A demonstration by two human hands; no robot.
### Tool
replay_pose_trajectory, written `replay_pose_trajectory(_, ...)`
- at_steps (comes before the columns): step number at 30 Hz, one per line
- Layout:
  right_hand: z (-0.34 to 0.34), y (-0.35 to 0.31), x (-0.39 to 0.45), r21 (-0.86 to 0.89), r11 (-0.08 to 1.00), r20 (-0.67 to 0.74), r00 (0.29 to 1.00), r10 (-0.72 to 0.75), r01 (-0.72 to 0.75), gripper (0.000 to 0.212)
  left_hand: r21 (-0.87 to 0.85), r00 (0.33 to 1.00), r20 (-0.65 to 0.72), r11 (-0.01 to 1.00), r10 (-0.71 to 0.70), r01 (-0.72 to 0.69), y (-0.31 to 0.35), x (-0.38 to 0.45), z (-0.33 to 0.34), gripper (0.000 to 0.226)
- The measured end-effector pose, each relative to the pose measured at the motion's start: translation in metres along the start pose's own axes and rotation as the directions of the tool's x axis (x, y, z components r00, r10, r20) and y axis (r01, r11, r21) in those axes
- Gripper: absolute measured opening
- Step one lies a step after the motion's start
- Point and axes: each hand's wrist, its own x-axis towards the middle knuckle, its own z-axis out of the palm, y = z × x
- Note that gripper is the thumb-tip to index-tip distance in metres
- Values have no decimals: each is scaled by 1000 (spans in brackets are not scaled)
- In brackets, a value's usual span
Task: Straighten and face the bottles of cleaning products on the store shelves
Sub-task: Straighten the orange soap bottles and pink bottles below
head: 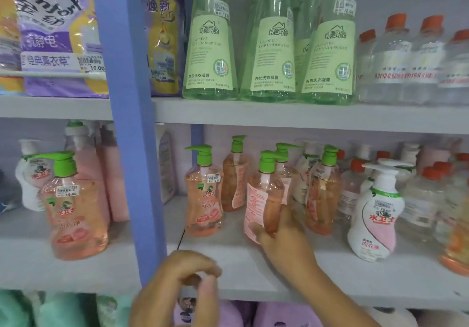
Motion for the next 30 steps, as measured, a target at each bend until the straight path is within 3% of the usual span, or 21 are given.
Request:
replay_pose_trajectory(2, -8, 1, 1, 53, 999, 81, 997, 2, -7, 72, 43, 974, -11, 974, 224, -224, 16, -7, 34, 22)
replay_pose_trajectory(3, -13, 4, 2, 75, 997, 121, 993, 7, -16, 65, 25, 967, -63, 969, 247, -246, 17, -3, 46, 24)
replay_pose_trajectory(5, -23, 10, 5, 83, 996, 179, 984, 5, -20, 43, -3, 983, -117, 990, 139, -140, 6, 12, 63, 37)
replay_pose_trajectory(7, -33, 14, 7, 75, 997, 198, 980, -25, 10, 32, 122, 975, -204, 990, 91, -67, -9, 35, 72, 48)
replay_pose_trajectory(11, -51, 19, 6, 56, 998, 225, 974, -37, 25, 47, 40, 960, -209, 979, -187, 199, -38, 75, 81, 82)
replay_pose_trajectory(13, -59, 26, 3, -14, 1000, 205, 979, 14, -11, 50, 68, 945, -209, 961, -250, 269, -46, 83, 85, 76)
replay_pose_trajectory(16, -71, 41, -2, -91, 993, 115, 990, 84, -74, 54, 155, 953, -214, 956, -214, 250, -53, 84, 89, 58)
replay_pose_trajectory(20, -80, 53, -6, -141, 985, -47, 995, 90, -96, 65, -2, 943, -63, 945, -327, 327, -49, 73, 102, 54)
replay_pose_trajectory(22, -79, 52, -12, -193, 972, -104, 988, 115, -133, 71, -12, 947, 59, 948, -316, 317, -44, 61, 114, 56)
replay_pose_trajectory(24, -76, 52, -19, -110, 985, -215, 970, 109, -135, 74, 45, 962, 157, 975, -223, 218, -34, 50, 126, 64)
replay_pose_trajectory(27, -73, 54, -29, 71, 997, -402, 916, 2, 28, 46, 101, 944, 306, 990, -122, 96, -26, 43, 138, 67)
replay_pose_trajectory(29, -73, 45, -32, 184, 978, -339, 940, -31, 98, 40, 105, 959, 267, 992, -93, 67, -22, 52, 136, 49)
replay_pose_trajectory(30, -70, 38, -34, 221, 970, -252, 967, -42, 100, 37, 56, 985, 148, 995, -91, 84, -25, 63, 135, 36)
